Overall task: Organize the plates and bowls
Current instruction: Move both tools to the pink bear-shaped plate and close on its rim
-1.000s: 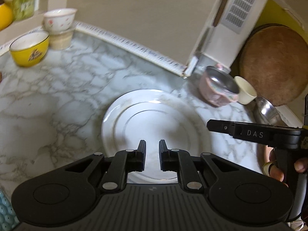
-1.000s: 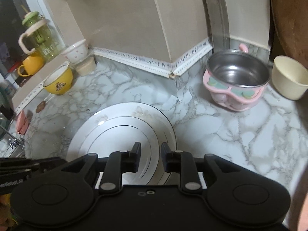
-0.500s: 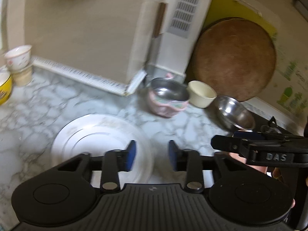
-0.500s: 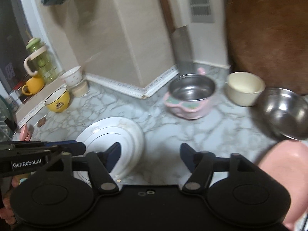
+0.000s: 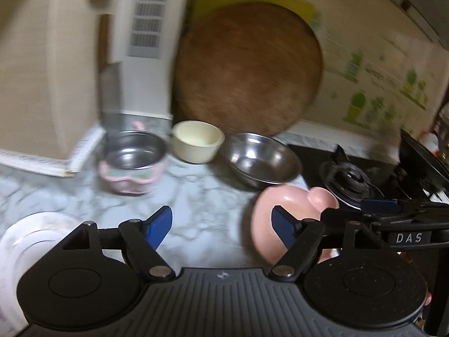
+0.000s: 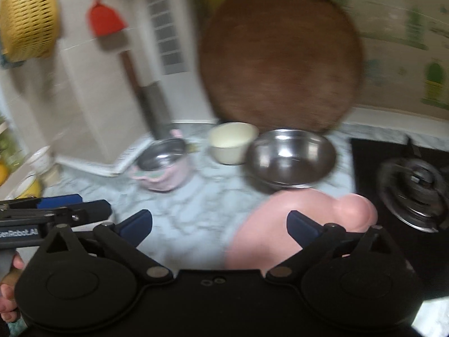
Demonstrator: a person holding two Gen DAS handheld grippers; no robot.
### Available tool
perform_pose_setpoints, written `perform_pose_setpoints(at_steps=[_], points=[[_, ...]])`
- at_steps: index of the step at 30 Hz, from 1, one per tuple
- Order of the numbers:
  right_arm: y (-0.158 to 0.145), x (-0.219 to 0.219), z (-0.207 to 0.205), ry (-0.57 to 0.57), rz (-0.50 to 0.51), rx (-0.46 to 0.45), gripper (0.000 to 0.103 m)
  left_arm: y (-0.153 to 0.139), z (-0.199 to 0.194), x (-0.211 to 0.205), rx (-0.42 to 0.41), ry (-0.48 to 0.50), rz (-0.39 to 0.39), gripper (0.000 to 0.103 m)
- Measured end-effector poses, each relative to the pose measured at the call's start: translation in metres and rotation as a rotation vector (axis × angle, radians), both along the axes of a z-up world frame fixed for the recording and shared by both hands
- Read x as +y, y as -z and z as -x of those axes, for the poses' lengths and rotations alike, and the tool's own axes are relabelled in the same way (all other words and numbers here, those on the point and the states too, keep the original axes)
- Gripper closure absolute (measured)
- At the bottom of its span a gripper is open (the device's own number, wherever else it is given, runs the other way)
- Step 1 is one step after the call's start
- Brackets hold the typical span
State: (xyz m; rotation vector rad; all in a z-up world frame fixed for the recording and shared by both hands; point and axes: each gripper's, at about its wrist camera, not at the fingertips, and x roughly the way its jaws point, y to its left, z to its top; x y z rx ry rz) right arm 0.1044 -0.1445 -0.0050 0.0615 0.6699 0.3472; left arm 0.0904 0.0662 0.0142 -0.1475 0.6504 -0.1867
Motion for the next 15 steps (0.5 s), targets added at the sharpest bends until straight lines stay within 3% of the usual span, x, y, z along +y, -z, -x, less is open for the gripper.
perform_pose_setpoints(at_steps=[6, 15], points=[[0.021, -0.036, 0.003, 0.146, 0.041, 0.025, 0.0, 0.019, -0.036, -0.038, 0.032, 0.078, -0.053, 0.025], [0.057, -0.056, -0.013, 0.237, 0.031, 0.147, 0.003, 0.063, -0.1, -0.069, 0.162, 0.162, -0.07, 0.025]])
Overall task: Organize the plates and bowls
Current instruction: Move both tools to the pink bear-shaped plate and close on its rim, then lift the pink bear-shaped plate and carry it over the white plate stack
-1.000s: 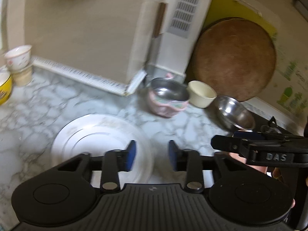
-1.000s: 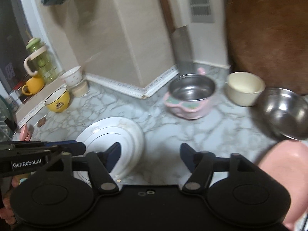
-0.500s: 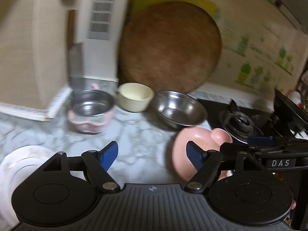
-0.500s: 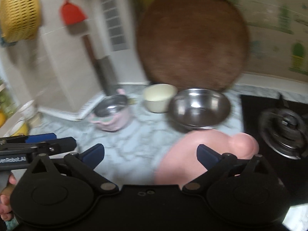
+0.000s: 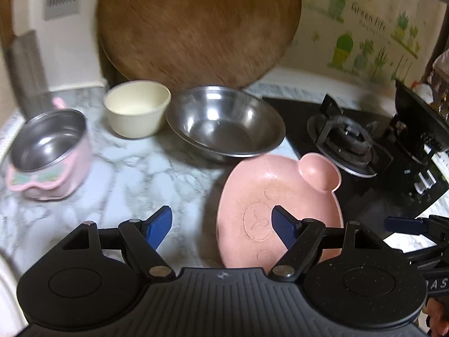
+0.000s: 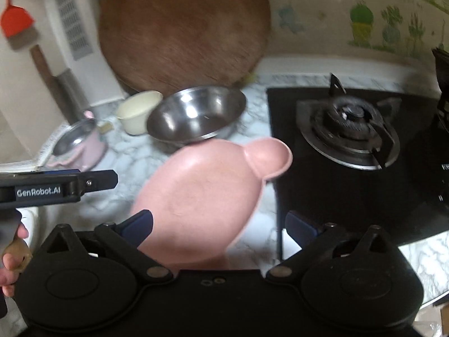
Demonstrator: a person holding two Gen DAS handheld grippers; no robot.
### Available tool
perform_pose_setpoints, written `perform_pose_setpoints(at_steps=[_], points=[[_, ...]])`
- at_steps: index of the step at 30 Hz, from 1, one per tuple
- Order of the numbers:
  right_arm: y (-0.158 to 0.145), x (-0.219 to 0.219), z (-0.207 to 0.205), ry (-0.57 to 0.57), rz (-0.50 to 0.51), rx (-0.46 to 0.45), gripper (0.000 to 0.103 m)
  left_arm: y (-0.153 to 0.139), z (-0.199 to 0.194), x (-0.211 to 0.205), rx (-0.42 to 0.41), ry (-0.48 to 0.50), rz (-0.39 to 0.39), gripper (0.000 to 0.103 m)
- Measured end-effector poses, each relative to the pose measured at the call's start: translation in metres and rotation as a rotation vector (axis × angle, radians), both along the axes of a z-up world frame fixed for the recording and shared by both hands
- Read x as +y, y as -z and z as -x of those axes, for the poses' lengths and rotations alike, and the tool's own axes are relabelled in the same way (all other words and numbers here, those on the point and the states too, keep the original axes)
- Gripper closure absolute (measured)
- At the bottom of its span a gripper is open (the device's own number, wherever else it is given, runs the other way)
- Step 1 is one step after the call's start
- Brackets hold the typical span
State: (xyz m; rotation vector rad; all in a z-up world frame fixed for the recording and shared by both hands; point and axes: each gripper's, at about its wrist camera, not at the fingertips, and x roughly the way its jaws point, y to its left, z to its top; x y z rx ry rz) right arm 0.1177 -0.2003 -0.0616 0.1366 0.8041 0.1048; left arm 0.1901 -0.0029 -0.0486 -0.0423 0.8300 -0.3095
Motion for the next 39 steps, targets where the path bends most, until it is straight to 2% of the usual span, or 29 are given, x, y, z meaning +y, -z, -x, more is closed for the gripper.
perform_pose_setpoints(at_steps=[6, 9, 13, 14, 15, 21, 24, 29, 36, 39], points=[[0.022, -0.006, -0.021, 0.038, -0.045, 0.083, 0.011, 0.026, -0.028, -0.013, 0.068, 0.024, -0.007, 0.025], [0.032, -0.007, -0.031, 0.049, -0.066, 0.122, 0.021, 0.034, -0.036, -0.018, 0.086, 0.029, -0.013, 0.026], [0.039, -0.007, -0.04, 0.059, -0.07, 0.149, 0.027, 0.041, -0.043, -0.021, 0.103, 0.03, -0.008, 0.027], [0.041, -0.007, -0.041, 0.064, -0.076, 0.156, 0.029, 0.042, -0.044, -0.021, 0.106, 0.032, -0.005, 0.03], [0.042, -0.008, -0.043, 0.067, -0.083, 0.161, 0.034, 0.042, -0.045, -0.022, 0.112, 0.036, 0.0, 0.038], [0.044, -0.011, -0.051, 0.085, -0.099, 0.174, 0.06, 0.046, -0.051, -0.019, 0.162, 0.014, 0.044, 0.07], [0.045, -0.012, -0.052, 0.088, -0.102, 0.176, 0.069, 0.049, -0.053, -0.017, 0.183, 0.001, 0.048, 0.081], [0.045, -0.012, -0.051, 0.094, -0.096, 0.171, 0.075, 0.049, -0.051, -0.012, 0.192, -0.019, 0.059, 0.088], [0.046, -0.012, -0.048, 0.092, -0.065, 0.168, 0.086, 0.05, -0.043, -0.007, 0.201, -0.038, 0.065, 0.092], [0.045, -0.011, -0.044, 0.086, -0.057, 0.165, 0.087, 0.048, -0.034, -0.005, 0.192, -0.043, 0.069, 0.093]])
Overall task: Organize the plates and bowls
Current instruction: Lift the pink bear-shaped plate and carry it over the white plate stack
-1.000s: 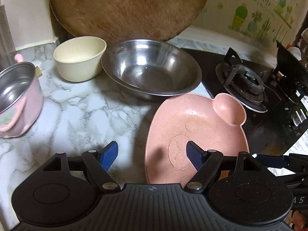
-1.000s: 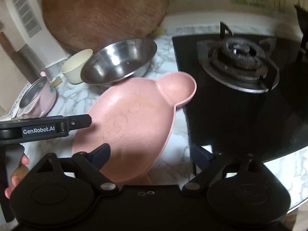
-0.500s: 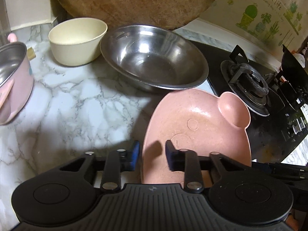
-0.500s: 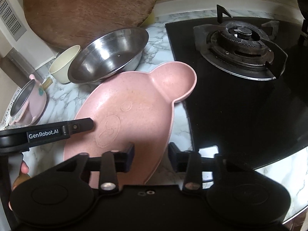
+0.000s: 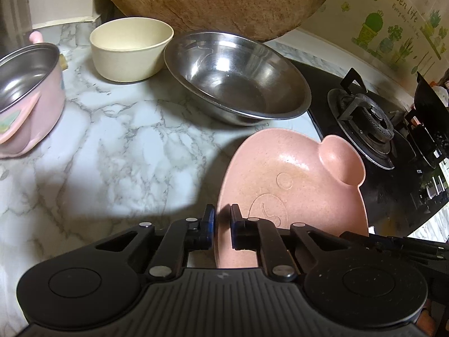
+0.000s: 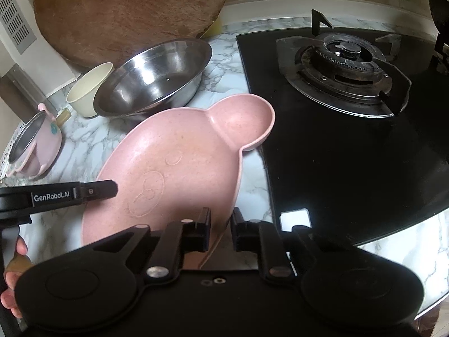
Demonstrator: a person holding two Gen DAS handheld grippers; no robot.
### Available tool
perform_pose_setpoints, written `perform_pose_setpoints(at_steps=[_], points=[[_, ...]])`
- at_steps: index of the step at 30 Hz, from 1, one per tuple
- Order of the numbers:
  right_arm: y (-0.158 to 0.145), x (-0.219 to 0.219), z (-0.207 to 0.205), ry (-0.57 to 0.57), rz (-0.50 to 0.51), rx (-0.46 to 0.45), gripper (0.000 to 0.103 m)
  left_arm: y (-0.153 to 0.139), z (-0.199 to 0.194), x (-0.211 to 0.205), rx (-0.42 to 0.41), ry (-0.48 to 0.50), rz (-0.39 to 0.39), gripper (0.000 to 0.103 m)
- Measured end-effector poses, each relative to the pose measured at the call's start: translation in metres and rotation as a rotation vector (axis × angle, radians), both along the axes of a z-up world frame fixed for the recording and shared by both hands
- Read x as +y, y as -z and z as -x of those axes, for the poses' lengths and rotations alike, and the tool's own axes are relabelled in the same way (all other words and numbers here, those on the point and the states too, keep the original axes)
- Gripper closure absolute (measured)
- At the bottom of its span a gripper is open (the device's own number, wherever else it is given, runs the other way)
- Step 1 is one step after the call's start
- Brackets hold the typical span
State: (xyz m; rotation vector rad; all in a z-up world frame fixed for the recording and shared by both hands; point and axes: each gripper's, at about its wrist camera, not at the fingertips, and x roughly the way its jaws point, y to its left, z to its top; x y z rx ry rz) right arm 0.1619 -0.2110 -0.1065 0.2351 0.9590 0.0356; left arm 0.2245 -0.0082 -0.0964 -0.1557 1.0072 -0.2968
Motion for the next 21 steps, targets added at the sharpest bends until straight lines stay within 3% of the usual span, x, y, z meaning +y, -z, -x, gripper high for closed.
perform_pose_setpoints(at_steps=[12, 21], points=[[-0.017, 0.012, 0.025, -0.066, 0.004, -0.017, 0.089, -0.026, 0.049, 0.021, -0.043, -0.054, 0.005, 0.093], [-0.04, 0.042, 0.04, -0.168, -0.006, -0.067, 0.089, -0.052, 0.084, 0.056, -0.081, -0.148, 0.001, 0.093]])
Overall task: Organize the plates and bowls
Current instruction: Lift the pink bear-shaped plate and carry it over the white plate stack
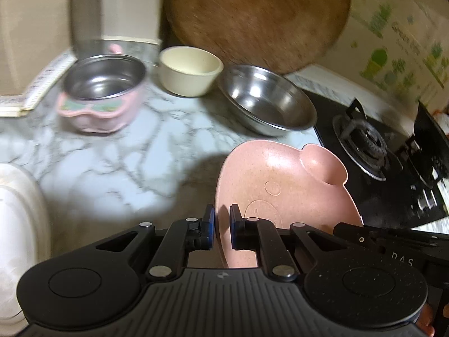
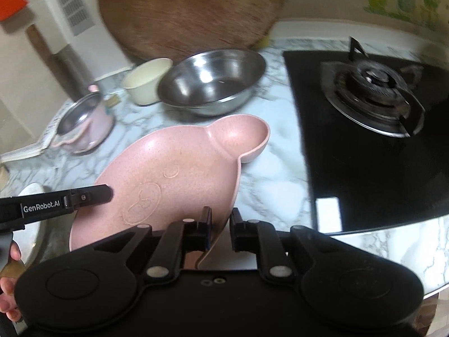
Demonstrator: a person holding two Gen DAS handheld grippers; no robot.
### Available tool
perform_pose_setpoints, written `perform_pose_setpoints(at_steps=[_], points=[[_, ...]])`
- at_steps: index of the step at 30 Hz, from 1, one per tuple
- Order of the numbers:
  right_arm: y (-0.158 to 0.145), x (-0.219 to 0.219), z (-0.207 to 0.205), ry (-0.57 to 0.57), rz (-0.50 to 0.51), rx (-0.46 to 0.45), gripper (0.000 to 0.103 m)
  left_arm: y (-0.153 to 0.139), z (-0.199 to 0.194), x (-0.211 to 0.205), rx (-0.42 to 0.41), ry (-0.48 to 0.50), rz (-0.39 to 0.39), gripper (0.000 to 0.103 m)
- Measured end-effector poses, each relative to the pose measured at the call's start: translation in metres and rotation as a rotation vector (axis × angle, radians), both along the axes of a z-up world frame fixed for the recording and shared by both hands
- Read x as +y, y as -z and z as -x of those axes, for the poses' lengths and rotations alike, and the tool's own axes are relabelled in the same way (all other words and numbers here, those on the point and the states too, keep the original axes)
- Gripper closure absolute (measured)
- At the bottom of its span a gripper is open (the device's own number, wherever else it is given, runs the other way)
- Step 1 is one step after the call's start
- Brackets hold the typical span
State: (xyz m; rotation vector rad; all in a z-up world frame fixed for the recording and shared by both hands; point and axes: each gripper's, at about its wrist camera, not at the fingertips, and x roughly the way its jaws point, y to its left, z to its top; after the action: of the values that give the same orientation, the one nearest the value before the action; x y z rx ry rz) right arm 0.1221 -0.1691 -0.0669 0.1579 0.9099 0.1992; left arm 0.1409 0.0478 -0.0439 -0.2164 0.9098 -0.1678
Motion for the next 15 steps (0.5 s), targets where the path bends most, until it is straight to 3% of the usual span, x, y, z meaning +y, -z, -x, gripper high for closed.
perform_pose_setpoints(at_steps=[15], points=[[-0.034, 0.078, 0.008, -0.23, -0.036, -0.081, 0.089, -0.029, 0.063, 0.082, -0.045, -0.25, -0.01, 0.093]])
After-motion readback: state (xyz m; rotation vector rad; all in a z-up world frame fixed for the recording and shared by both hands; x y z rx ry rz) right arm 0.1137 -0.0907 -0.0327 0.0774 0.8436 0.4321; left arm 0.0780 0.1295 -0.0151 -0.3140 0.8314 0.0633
